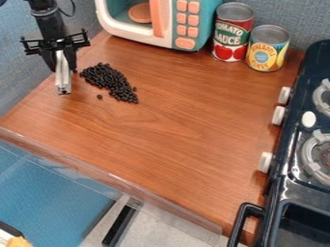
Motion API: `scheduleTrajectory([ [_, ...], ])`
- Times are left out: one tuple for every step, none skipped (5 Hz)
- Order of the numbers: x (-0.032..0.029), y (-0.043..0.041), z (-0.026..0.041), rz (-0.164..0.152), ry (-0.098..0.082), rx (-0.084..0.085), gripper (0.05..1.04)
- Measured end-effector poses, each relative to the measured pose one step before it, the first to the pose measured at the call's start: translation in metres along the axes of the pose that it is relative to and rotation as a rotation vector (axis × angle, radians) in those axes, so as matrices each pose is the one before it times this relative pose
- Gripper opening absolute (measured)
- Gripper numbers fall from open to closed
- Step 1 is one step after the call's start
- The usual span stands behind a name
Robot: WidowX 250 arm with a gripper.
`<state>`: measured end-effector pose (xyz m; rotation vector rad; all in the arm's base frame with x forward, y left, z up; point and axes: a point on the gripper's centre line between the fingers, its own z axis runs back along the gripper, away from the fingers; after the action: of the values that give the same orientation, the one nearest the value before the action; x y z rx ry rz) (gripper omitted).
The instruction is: Sweep into pile
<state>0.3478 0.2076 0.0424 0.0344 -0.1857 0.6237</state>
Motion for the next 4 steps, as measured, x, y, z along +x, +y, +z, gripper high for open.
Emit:
scheduleTrajectory([
  [0.00302,-0.00068,0.00399,-0.0785,0.0063,-0.0058,0.378],
  [0.00416,0.00096,0.00008,-0.0752,-0.0264,-0.004,0.379],
  [0.0026,0.00804,-0.00008,-0.0761,-0.0192,0.0001,0.378],
  [0.00061,0.007,-0.01082,-0.0424,-0.0144,-0.0043,0.378],
])
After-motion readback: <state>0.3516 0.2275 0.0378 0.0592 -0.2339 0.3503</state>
